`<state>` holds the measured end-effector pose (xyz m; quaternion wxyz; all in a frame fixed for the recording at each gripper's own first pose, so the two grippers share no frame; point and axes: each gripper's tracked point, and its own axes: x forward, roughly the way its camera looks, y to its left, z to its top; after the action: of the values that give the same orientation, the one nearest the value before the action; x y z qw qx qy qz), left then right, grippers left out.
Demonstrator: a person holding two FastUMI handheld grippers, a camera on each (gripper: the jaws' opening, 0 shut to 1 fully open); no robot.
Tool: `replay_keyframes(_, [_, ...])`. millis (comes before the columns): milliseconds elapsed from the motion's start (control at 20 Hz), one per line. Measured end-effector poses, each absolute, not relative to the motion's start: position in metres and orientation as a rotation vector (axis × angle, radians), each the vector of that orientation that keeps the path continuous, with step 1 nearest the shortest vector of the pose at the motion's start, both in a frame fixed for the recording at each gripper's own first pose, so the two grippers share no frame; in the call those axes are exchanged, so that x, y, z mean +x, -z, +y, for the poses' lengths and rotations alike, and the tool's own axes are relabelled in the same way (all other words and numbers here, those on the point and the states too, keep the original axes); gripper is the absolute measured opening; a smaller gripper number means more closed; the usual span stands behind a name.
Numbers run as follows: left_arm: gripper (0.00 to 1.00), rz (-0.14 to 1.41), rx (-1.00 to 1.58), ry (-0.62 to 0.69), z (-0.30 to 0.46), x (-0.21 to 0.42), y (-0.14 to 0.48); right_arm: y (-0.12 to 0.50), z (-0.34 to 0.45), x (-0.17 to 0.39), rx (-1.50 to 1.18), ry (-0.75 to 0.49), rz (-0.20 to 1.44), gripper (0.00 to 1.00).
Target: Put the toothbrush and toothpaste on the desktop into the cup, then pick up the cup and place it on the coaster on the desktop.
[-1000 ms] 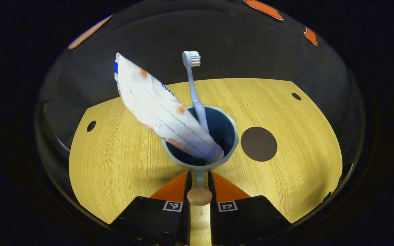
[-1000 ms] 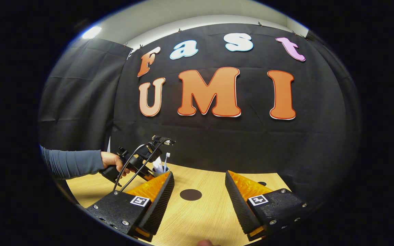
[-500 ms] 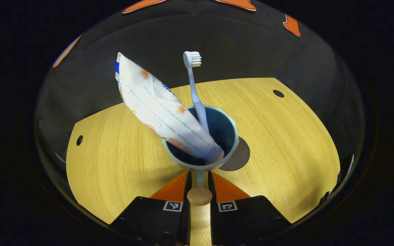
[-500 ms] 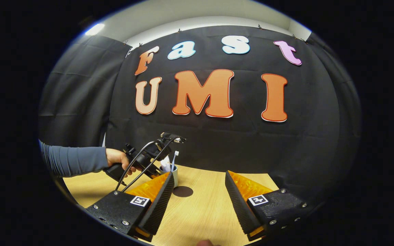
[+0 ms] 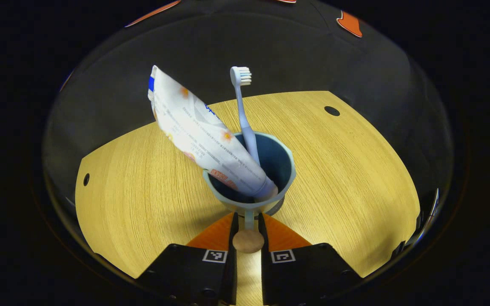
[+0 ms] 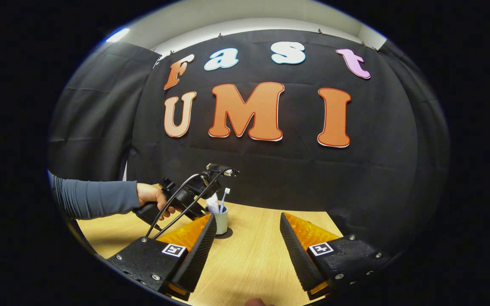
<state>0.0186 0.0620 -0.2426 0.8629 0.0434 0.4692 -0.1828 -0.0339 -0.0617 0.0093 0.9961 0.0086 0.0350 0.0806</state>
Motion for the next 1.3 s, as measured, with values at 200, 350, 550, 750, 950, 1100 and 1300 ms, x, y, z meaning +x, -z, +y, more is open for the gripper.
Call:
replay_keyframes(200, [0.23, 0.980, 0.088, 0.379, 0.064, 0.013, 0.233, -0.002, -0.062, -0.032, 0.025, -0.164, 0.081, 0.90])
replay_keyframes(350, [0.25, 0.976, 0.082, 0.390, 0.060, 0.014, 0.232, 0.003, -0.059, -0.032, 0.036, -0.166, 0.091, 0.90])
replay_keyframes(550, [0.49, 0.917, 0.094, 0.442, 0.055, 0.006, 0.219, 0.008, -0.054, -0.030, 0.058, -0.179, 0.098, 0.89])
replay_keyframes(750, [0.89, 0.825, 0.118, 0.503, 0.058, -0.017, 0.197, 0.011, -0.048, -0.020, 0.074, -0.198, 0.107, 0.90])
replay_keyframes(950, [0.99, 0.705, 0.085, 0.542, 0.069, -0.038, 0.171, 0.010, -0.041, -0.020, 0.072, -0.220, 0.105, 0.90])
replay_keyframes(1100, [1.00, 0.592, 0.065, 0.504, 0.086, -0.047, 0.145, 0.004, -0.038, -0.023, 0.058, -0.221, 0.093, 0.89])
replay_keyframes(1300, [0.99, 0.407, 0.048, 0.453, 0.114, -0.064, 0.104, -0.003, -0.037, -0.030, 0.033, -0.205, 0.079, 0.89])
